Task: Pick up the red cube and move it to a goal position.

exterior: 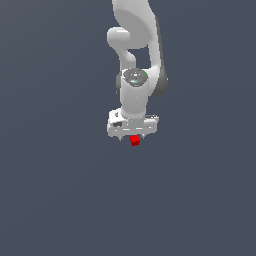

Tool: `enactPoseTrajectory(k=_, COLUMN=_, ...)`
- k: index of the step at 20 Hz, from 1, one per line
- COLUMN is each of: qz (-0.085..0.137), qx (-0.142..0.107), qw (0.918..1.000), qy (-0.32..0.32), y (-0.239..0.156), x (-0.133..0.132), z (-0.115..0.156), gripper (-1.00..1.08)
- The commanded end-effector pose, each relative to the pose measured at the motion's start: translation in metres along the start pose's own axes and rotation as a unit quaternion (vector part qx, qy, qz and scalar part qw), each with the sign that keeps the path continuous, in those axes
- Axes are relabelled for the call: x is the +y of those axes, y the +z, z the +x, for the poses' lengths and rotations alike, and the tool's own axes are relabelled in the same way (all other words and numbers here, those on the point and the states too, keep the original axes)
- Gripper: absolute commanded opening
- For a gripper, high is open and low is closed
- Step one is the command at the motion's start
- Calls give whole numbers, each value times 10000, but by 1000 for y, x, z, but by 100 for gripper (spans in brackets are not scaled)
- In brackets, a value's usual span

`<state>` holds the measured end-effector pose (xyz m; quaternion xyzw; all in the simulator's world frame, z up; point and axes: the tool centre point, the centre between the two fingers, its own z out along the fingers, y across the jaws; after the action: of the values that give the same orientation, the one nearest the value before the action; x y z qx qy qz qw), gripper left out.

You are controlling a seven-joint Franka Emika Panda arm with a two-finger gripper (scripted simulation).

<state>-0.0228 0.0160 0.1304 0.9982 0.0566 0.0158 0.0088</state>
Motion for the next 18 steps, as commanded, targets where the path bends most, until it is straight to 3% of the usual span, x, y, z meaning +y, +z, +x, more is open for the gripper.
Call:
enactPoseTrajectory(k=1, qz=25, qx=-34, qw=9999, qy=-111, y=22, x=-7, z=-12, gripper=100)
enactPoseTrajectory(k=10, qz=92, qx=-119, qw=9990, qy=-429, y=86, x=-24, z=-47, gripper=100)
enactPoseTrajectory(k=18, qz=107, qx=-147, qw=9984, qy=-530, y=108, x=-29, z=-57, gripper=100)
